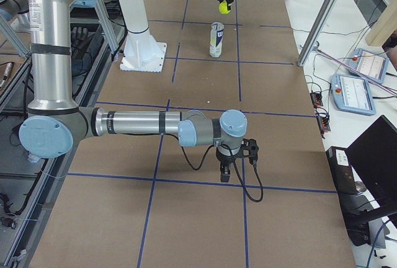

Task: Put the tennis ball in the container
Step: 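Lift the ball with the left gripper and carry it over the cup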

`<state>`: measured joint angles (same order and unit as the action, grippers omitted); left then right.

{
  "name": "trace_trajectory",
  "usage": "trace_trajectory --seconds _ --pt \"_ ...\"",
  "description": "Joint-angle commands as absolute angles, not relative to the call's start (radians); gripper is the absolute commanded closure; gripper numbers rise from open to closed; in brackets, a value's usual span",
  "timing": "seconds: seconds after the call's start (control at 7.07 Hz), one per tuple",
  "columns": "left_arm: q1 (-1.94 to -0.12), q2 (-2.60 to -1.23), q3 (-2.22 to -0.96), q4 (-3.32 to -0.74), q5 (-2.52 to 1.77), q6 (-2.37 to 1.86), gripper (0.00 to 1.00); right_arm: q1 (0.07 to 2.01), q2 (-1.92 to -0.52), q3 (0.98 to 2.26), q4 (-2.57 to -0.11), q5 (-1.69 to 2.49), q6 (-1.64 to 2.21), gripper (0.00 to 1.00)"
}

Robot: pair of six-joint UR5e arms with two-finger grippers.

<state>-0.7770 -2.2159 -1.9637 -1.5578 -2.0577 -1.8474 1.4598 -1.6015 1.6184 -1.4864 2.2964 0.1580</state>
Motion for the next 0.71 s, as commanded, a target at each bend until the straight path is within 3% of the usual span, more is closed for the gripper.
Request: trace_trajectory --seconds 0.0,0.57 --pt "-0.72 -2.322 -1.907 -1.527 -2.057 -1.988 1.0 1.46 -1.601 1.618 -1.486 2.296 0.158 0.0" --pt "-0.646 -2.329 -1.85 -1.52 -2.048 -1.99 1.0 1.46 -1.601 1.618 -1.486 2.296 0.158 0.0"
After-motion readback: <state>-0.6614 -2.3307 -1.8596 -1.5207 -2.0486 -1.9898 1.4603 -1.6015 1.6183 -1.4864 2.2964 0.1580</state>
